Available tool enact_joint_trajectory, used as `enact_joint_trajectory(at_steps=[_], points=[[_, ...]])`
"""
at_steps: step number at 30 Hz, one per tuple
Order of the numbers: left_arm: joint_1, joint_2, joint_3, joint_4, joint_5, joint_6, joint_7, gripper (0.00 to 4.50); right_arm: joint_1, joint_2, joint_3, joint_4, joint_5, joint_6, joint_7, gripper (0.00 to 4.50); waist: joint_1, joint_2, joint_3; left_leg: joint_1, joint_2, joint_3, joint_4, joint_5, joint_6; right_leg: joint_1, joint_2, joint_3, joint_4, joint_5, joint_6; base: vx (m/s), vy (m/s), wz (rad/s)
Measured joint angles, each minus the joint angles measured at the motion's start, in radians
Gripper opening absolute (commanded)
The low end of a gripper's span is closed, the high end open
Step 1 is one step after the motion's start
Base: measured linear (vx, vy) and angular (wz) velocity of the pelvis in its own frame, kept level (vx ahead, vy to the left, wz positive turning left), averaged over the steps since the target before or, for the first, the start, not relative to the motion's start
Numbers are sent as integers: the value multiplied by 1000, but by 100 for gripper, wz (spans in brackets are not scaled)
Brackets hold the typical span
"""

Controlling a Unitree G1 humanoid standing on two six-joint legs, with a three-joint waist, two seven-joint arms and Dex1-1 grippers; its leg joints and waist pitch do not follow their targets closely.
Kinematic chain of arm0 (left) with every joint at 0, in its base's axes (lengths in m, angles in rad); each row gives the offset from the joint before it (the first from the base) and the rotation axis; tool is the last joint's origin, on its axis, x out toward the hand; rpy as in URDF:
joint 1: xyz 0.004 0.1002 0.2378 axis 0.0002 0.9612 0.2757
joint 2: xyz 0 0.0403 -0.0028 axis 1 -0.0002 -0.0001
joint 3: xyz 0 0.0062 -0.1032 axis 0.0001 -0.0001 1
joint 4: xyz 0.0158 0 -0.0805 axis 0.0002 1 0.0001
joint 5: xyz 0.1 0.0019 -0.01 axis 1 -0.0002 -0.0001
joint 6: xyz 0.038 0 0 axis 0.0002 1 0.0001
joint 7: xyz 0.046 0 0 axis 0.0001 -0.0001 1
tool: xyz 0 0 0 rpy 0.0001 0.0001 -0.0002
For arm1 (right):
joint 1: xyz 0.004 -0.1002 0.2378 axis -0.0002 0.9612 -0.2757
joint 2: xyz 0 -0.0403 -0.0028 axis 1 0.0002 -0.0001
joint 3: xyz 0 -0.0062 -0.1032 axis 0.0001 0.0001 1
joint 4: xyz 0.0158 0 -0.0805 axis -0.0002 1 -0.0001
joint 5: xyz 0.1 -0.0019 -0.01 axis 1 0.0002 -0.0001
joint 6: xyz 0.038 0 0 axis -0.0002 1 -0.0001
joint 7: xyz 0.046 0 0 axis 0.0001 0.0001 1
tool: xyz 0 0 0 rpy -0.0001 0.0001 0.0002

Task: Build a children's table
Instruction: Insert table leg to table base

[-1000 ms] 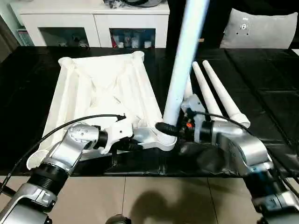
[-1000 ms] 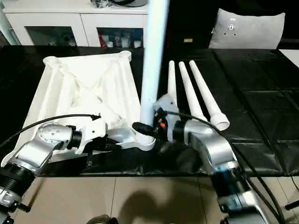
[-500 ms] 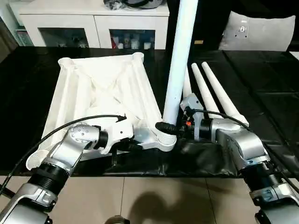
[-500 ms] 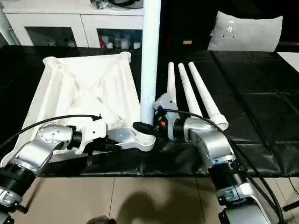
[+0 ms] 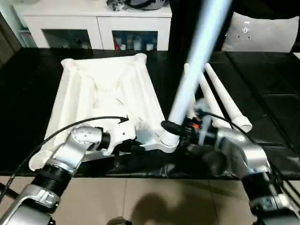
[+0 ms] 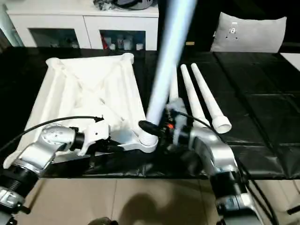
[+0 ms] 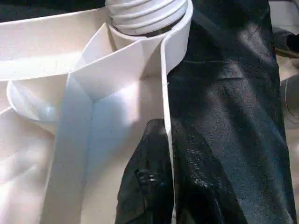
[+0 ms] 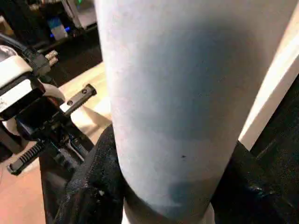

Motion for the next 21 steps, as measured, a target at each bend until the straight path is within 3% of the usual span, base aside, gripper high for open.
enact_joint_trajectory(at_steps=[2,4,9,13,15,21], points=[[-1,-6,0,8,1,0,1,0,34,16,-21,-3,12,-34,-9,191,3,5,-3,0,0,0,0,0,0,1,0,0,-2,0,0,0,0,0],[-1,-11,-1,18,0,0,0,0,82,35,-47,-17,26,-70,-29,191,2,17,-8,1,-1,0,0,-1,2,4,-1,0,-5,0,0,0,0,0],[-3,-12,-1,35,0,-8,-4,0,117,37,-33,-43,14,-121,-50,191,-2,27,-11,2,-1,0,-1,-2,3,4,-1,-1,-6,0,0,0,0,0],[-9,-12,-2,60,8,-14,-3,0,95,3,60,-46,-107,-233,-75,191,-10,30,-11,14,-1,0,-2,-2,2,14,0,0,-6,0,1,0,0,0],[-11,-12,-3,64,16,-14,-1,0,80,-7,87,-45,-148,-249,-77,191,-13,30,-10,20,0,0,-3,-2,2,13,0,0,-8,-5,8,0,0,0],[-14,-2,-6,66,22,-18,-6,0,13,-43,160,-25,-209,-248,-48,191,-28,25,-11,20,-1,0,-6,-2,2,14,-1,0,-13,-2,4,0,0,0]])
